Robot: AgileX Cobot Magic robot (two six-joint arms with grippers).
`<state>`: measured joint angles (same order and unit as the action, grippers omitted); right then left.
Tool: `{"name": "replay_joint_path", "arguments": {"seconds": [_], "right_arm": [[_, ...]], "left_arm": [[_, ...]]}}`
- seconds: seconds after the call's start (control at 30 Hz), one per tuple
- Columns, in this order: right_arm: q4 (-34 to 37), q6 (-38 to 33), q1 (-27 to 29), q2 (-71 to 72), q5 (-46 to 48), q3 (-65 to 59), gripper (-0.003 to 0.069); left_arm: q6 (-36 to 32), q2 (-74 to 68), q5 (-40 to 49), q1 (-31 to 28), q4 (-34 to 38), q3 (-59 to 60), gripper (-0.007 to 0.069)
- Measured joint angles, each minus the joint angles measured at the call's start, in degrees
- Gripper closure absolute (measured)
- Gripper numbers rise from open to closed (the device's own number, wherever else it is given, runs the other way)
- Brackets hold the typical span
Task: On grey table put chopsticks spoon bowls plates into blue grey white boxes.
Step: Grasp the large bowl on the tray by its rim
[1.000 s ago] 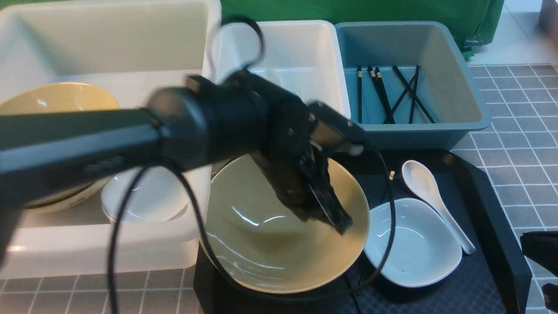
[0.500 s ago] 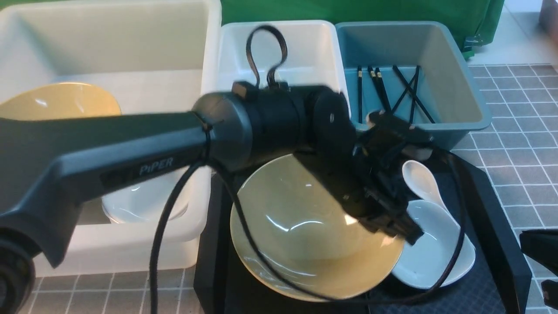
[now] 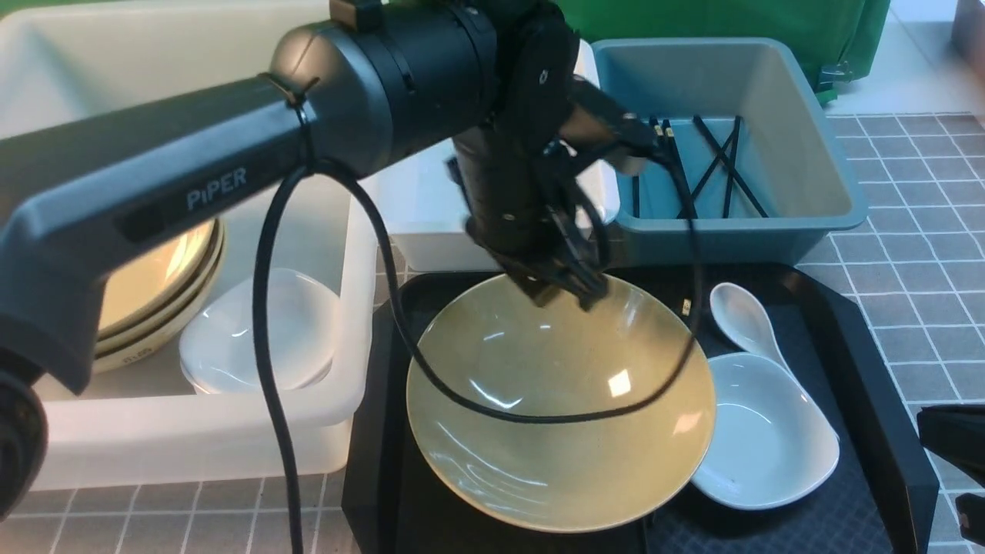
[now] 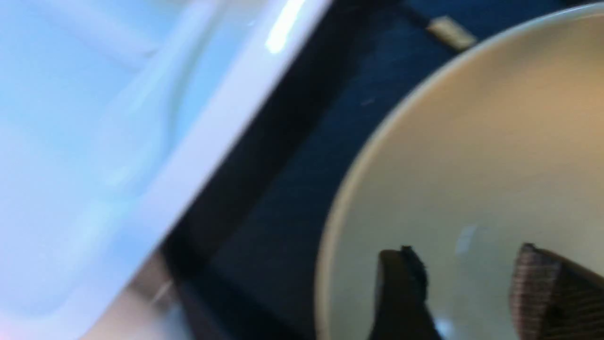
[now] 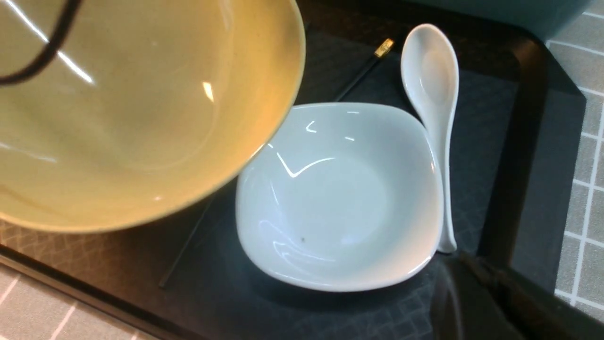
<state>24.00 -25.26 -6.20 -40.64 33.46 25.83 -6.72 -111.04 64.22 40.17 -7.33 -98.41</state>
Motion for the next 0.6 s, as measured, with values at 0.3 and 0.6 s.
{"name": "replay_joint_path", "arguments": {"seconds": [0.3, 0.6], "right_arm": [[0.01, 0.0, 0.0, 0.0, 0.0, 0.0, 0.0614], [0.01, 0.0, 0.0, 0.0, -0.02, 0.0, 0.0613]], "left_arm": [[3.77, -4.17, 0.5, -1.99, -5.25, 0.0, 0.0197], [2.71, -7.77, 0.46, -6.86, 1.02, 0.0, 0.0285]]}}
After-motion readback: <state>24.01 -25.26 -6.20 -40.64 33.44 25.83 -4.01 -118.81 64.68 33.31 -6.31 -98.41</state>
